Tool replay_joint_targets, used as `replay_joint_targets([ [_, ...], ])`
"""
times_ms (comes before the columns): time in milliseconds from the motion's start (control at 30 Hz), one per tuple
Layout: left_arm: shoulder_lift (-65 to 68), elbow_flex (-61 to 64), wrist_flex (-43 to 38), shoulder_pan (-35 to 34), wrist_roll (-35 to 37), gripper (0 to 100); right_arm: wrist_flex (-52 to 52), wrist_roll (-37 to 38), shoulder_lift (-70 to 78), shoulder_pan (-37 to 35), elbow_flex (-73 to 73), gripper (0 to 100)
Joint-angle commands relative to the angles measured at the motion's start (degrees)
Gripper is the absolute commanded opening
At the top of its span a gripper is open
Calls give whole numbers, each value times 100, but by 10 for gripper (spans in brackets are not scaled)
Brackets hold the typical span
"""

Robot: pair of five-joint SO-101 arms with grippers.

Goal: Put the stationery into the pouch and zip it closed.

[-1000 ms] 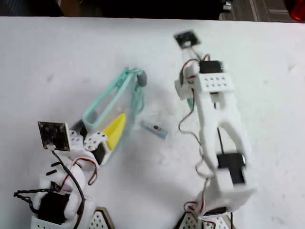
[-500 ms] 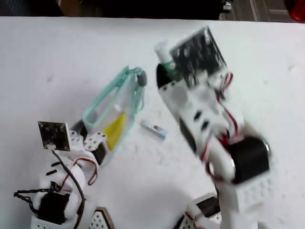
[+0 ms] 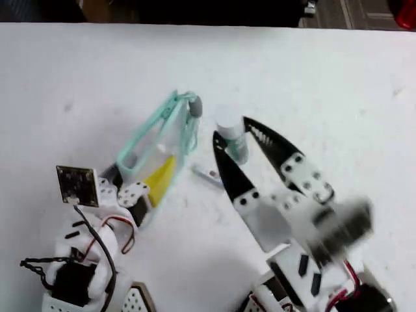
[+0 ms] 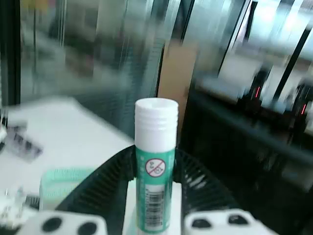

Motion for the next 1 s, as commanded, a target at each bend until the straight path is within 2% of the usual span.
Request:
replay_joint_targets([
  [0, 22, -105, 26, 365, -334, 290, -2132, -26, 66, -66, 818, 17],
  [67, 22, -88, 18, 374, -343, 290, -2967, -26, 347, -75, 1064, 17],
  [167, 22, -88, 0, 347, -352, 290, -3503, -53, 910, -180, 888, 17],
  [467, 22, -88, -9, 338, -352, 290, -3116, -62, 2176, -1666, 211, 17],
  [767, 22, -88, -18, 338, -352, 290, -1965, -62, 2053, -1727, 229, 17],
  [967, 22, -88, -18, 338, -360, 290, -2176, -35, 1982, -1727, 774, 17],
])
